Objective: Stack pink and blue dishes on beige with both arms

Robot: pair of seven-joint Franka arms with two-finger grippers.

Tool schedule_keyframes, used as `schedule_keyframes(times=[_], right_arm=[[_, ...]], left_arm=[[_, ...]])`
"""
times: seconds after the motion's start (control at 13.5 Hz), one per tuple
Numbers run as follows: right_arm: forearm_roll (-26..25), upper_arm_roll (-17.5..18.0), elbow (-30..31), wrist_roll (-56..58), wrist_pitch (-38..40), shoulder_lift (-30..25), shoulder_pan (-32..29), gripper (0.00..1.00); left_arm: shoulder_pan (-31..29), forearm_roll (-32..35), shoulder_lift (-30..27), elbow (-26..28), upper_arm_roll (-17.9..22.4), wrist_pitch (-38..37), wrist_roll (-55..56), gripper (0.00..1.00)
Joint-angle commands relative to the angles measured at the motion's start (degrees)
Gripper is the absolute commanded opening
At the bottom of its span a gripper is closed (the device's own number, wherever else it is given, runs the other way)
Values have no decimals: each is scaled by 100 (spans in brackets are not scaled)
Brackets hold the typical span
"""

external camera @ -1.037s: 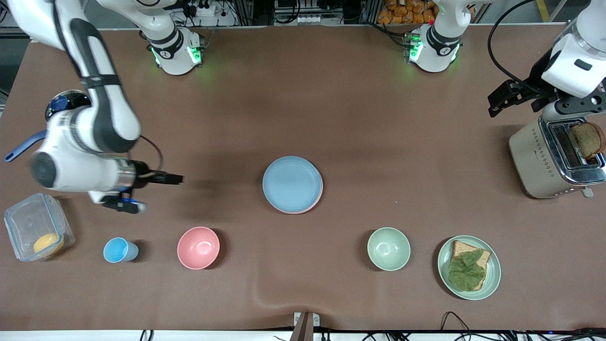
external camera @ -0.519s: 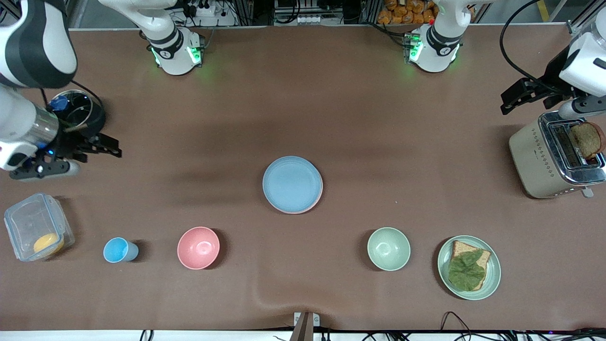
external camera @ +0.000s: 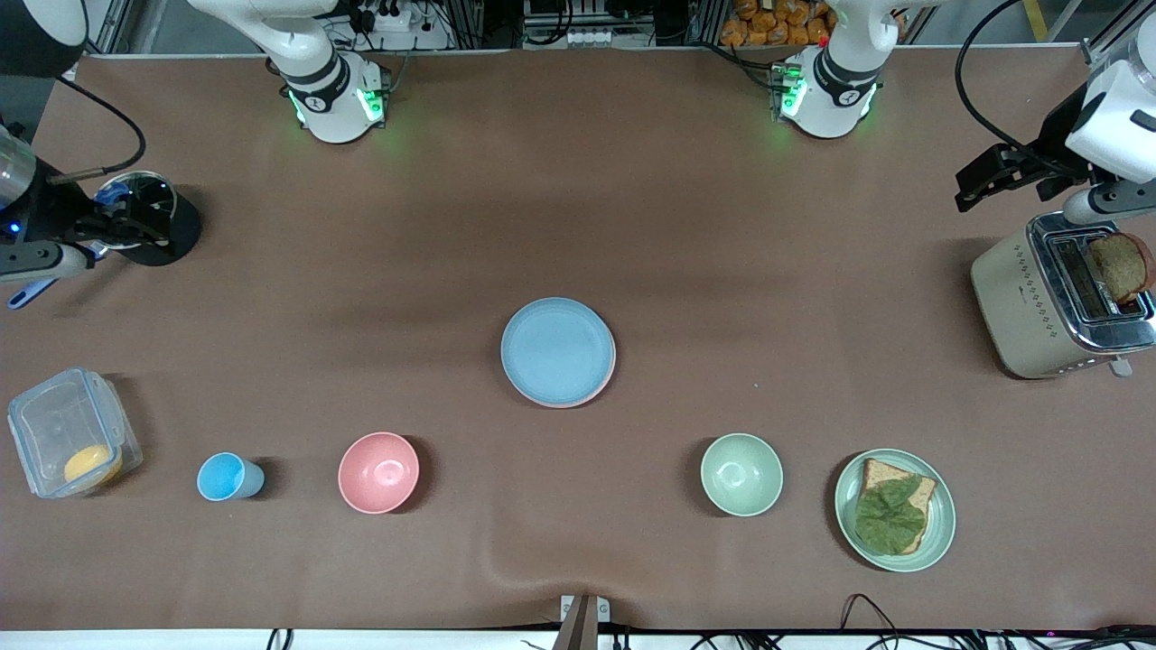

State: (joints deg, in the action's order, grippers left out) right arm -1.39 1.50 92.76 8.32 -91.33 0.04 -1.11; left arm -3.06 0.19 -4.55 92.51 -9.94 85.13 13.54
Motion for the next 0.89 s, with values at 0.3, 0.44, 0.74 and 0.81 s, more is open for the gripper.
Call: schedule_keyframes(times=[0.3,0.44,0.74,0.81], right_arm=[[-10,88,-48,-286,98,-153,-179,100],[-1,88,-39,-287,168,-188,-188,100],[8,88,-48,-304,247,-197,-179,100],[8,88,-48,-313,274,-197,-179,100]], left_arm=[[42,-11,-99,-5,-17,-199,-211,100],[42,-19,-99,-66,-17,-199,-211,100],[60,-28,-81,-75,-26,-199,-291,100],[77,-28,-90,-75,-26,-199,-291,100]])
